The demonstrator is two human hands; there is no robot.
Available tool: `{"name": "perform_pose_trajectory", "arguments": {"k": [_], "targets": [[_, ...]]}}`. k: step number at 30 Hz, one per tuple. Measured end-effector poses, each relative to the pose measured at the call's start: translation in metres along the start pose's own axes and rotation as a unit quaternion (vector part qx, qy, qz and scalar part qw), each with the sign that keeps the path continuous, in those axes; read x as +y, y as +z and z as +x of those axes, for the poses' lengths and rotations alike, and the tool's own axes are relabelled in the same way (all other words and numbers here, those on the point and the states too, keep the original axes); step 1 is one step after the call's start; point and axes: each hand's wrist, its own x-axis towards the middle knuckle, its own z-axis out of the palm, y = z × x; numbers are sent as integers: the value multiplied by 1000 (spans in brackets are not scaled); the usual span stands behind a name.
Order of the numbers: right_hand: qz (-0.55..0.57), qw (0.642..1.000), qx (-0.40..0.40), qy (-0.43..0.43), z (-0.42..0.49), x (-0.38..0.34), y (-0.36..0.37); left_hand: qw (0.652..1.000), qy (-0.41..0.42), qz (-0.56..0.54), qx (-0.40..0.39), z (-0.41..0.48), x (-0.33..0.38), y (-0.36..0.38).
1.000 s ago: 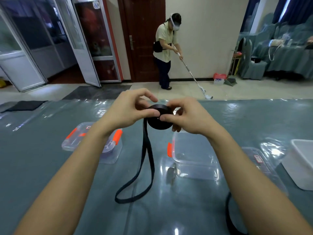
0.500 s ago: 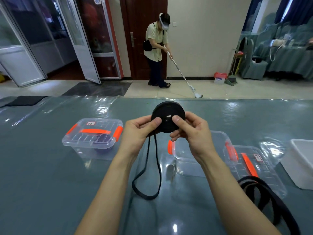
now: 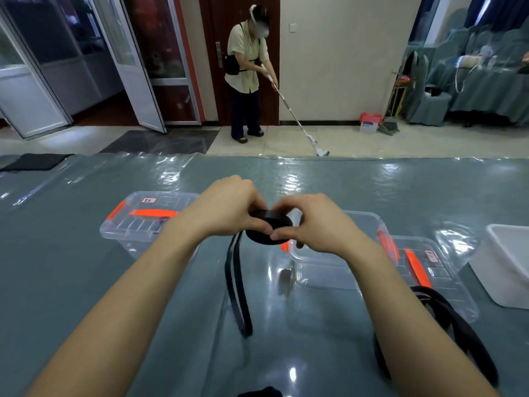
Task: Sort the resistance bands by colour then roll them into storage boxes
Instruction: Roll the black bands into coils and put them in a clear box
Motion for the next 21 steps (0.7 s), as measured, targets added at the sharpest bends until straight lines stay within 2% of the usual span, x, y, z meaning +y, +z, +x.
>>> {"name": "perform_pose_trajectory", "arguments": {"k": [2, 4, 5, 7, 10, 13, 17, 21], "targets": [[-6, 1000, -21, -6, 5, -5, 3, 998, 12, 63, -24, 4, 5, -8], [20, 1000, -4, -14, 4, -6, 4, 998, 12, 54, -29, 5, 4, -14], [49, 999, 13, -18, 2, -3, 4, 1000, 8, 17, -20, 3, 0, -16], [162, 986, 42, -20, -1, 2, 3, 992, -12, -125, 9, -3, -11, -19], [329, 938, 106, -17, -3, 7, 0, 932, -47, -355, 61, -16, -26, -9], [420, 894, 152, -28, -1, 8, -1, 851, -60, -501, 144, -23, -25, 14], [468, 869, 157, -28, 0, 5, 9, 781, -97, -577, 216, -21, -15, 40], [525, 834, 169, -11, 0, 4, 24, 737, -125, -623, 233, -22, 1, 56]]}}
